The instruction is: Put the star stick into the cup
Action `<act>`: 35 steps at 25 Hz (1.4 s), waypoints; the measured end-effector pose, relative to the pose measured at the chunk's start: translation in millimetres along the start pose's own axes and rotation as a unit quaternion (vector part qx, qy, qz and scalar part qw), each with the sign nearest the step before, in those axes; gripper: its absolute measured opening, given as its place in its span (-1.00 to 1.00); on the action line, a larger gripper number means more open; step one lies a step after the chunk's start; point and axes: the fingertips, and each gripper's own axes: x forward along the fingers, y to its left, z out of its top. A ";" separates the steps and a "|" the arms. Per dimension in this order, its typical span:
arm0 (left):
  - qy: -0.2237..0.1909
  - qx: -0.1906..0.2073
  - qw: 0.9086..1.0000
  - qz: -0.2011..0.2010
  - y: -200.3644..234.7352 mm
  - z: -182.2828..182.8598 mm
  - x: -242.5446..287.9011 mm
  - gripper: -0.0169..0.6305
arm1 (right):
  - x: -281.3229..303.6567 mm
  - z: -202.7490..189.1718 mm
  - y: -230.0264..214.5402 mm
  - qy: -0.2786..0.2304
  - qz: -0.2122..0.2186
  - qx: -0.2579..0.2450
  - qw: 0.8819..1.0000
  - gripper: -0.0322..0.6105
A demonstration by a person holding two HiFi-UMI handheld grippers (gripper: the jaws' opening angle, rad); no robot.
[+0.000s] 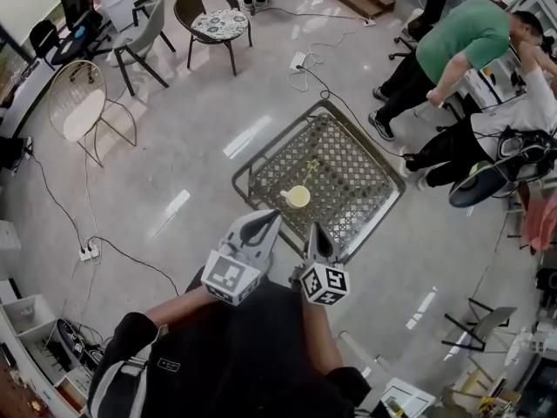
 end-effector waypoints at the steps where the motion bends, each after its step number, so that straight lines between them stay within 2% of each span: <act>1: 0.000 0.003 1.000 -0.003 -1.0 0.3 0.5 -0.90 | -4.8 3.1 1.6 -0.004 -0.002 0.001 1.000 -0.85; 16: 0.006 0.008 0.999 -0.033 -15.1 -7.5 -0.9 -0.90 | -55.5 36.3 30.5 -0.051 0.003 -0.013 0.999 -0.87; 30: 0.016 -0.003 1.000 -0.020 -3.3 -13.8 -15.9 -0.90 | -56.6 33.4 38.1 -0.056 -0.004 -0.015 0.998 -0.87; 35: 0.013 -0.002 1.000 -0.028 -2.3 -15.5 -21.8 -0.90 | -55.4 30.1 44.4 -0.057 -0.003 -0.015 0.998 -0.87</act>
